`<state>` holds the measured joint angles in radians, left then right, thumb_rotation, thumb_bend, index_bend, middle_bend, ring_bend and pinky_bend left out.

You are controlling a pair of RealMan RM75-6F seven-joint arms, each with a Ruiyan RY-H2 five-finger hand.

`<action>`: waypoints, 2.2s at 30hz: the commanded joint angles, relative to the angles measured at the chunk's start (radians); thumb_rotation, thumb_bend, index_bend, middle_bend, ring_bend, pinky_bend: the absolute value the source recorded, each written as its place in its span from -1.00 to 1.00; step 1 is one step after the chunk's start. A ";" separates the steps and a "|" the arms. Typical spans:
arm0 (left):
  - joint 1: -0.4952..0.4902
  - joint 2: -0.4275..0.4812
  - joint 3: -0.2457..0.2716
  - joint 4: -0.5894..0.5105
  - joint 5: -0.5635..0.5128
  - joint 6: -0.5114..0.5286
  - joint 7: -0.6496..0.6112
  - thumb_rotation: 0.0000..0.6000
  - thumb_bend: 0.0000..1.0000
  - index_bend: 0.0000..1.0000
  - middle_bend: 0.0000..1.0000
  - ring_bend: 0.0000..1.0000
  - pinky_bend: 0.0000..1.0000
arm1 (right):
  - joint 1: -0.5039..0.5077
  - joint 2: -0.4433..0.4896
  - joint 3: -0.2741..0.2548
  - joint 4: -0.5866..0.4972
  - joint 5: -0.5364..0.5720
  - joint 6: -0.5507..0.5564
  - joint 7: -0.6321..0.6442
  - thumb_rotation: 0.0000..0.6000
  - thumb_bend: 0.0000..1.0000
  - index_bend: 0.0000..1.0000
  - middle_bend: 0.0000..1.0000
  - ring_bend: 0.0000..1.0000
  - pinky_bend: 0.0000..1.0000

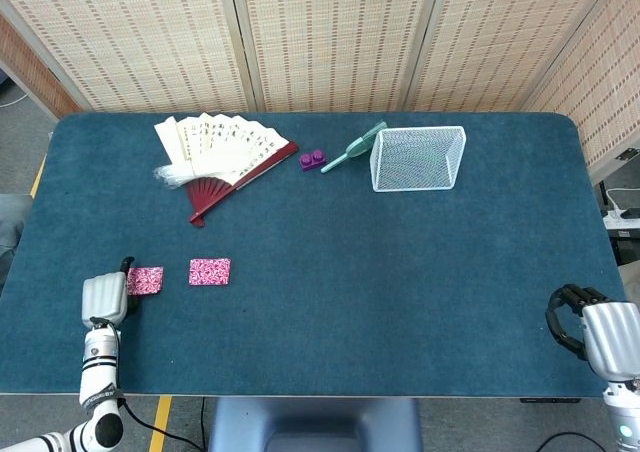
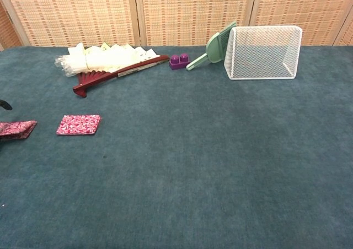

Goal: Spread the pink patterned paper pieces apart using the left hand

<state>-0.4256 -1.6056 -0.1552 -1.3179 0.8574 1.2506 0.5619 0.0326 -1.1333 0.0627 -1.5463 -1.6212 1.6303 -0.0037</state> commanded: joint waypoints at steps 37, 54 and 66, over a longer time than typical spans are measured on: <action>-0.091 -0.063 -0.007 -0.222 0.076 -0.020 0.153 1.00 -0.25 -0.81 1.00 1.00 1.00 | 0.000 0.006 -0.002 0.001 -0.005 0.003 0.012 1.00 -0.07 0.45 0.10 0.17 0.78; -0.175 -0.134 -0.063 -0.136 -0.052 -0.065 0.246 1.00 -0.27 -0.56 1.00 1.00 1.00 | 0.002 0.007 -0.002 0.000 -0.002 -0.003 0.011 1.00 -0.07 0.45 0.10 0.17 0.78; -0.215 -0.141 -0.084 -0.126 -0.130 -0.050 0.306 1.00 -0.27 -0.59 1.00 1.00 1.00 | 0.002 0.007 -0.002 -0.001 -0.002 -0.002 0.011 1.00 -0.07 0.45 0.10 0.17 0.78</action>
<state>-0.6378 -1.7468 -0.2375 -1.4432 0.7315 1.1976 0.8643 0.0345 -1.1259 0.0610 -1.5474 -1.6235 1.6281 0.0069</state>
